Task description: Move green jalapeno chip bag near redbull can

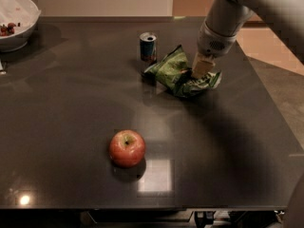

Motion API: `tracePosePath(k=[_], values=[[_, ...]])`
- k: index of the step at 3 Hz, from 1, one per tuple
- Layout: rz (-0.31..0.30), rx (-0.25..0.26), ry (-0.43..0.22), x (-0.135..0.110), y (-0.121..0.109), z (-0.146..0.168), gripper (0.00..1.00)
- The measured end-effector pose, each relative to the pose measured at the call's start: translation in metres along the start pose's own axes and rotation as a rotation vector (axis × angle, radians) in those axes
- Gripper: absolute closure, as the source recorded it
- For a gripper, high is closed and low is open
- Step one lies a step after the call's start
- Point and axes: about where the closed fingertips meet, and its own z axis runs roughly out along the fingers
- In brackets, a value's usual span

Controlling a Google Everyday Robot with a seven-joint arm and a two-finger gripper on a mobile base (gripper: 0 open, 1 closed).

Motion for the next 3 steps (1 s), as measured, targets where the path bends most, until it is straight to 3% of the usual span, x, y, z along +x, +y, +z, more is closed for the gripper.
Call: tracePosePath(k=[1, 2, 3], values=[[-0.001, 0.001, -0.001, -0.0006, -0.0004, 0.0018, 0.13], [-0.002, 0.001, -0.002, -0.0014, -0.0011, 0.0037, 0.0], [-0.002, 0.001, -0.002, -0.0015, -0.0011, 0.0037, 0.0]])
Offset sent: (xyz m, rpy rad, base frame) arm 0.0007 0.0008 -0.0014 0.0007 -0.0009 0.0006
